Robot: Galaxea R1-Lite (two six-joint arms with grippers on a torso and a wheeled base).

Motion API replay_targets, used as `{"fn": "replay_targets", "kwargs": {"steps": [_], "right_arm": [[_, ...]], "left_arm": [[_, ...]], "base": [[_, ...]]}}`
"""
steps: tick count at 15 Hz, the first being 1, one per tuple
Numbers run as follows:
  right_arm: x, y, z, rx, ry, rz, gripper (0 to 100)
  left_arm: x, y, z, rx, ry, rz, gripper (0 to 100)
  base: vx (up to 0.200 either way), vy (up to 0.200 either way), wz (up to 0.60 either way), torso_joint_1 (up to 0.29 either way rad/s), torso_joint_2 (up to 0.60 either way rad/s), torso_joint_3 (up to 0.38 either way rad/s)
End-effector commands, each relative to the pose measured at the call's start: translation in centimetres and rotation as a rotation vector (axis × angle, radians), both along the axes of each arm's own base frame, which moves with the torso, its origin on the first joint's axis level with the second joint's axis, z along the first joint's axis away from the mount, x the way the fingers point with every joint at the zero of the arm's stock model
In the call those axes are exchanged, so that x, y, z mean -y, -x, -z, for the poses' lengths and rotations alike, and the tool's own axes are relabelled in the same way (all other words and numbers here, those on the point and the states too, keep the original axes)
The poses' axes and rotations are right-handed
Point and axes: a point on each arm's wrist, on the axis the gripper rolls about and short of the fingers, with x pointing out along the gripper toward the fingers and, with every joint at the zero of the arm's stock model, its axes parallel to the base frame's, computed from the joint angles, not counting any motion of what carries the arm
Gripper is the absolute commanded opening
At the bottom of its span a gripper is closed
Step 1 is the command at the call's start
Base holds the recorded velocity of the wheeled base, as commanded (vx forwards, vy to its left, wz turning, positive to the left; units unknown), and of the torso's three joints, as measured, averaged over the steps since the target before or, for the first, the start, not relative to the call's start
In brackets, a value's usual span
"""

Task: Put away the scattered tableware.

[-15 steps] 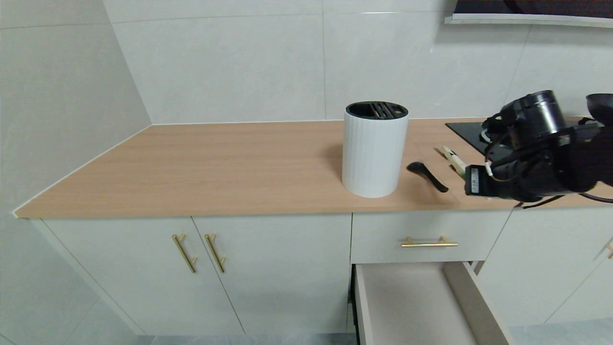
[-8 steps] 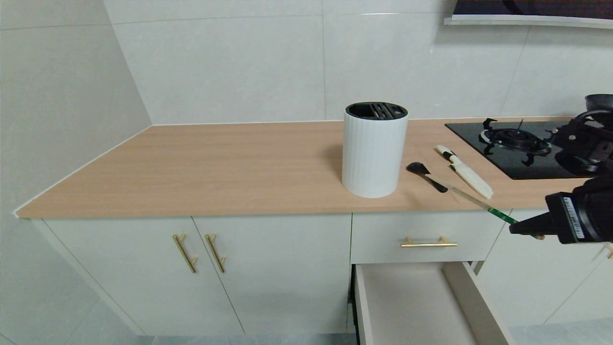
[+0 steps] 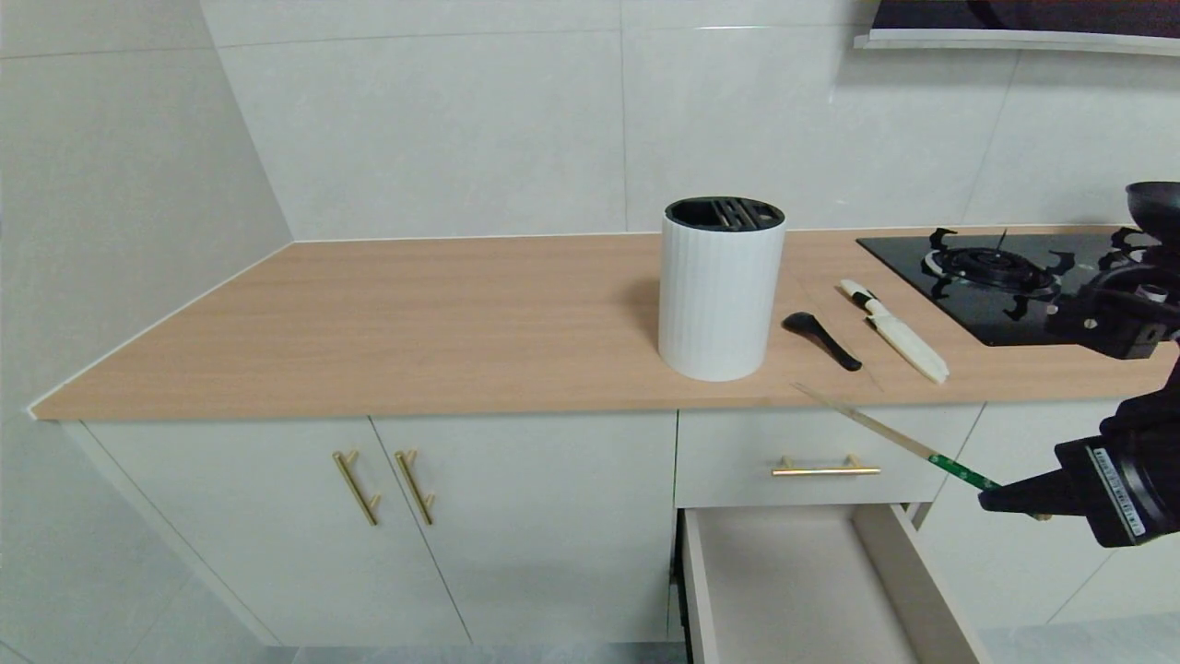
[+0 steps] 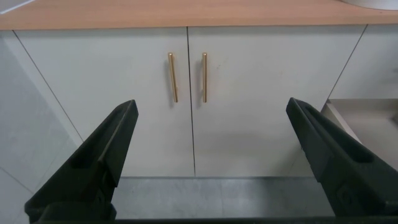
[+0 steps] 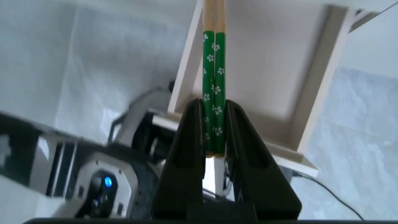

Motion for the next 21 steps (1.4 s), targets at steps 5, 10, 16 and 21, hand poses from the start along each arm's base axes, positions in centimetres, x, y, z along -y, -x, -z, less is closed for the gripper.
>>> {"fn": "replay_targets", "kwargs": {"steps": [5,10,16,21], "right_arm": [[-1.1,-0.8,1.7,-0.069,0.044,-0.046,0],[-1.3,-1.1,2.1,-0.086,0.052,-0.05,0],[-1.5,-1.2,2.4,-0.098,0.059,-0.056,0],[-1.7,-1.5,2.8,-0.114,0.068,-0.058,0]], "left_arm": [[0.0,0.0,0.0,-0.001,0.0,-0.001,100],[0.0,0.0,0.0,0.0,0.0,-0.001,100],[0.0,0.0,0.0,0.0,0.0,-0.001,100],[0.0,0.0,0.0,0.0,0.0,-0.001,100]], "base": [[0.0,0.0,0.0,0.0,0.0,0.0],[0.0,0.0,0.0,-0.099,0.25,0.153],[0.0,0.0,0.0,-0.183,0.48,0.288],[0.0,0.0,0.0,-0.161,0.47,0.309]]}}
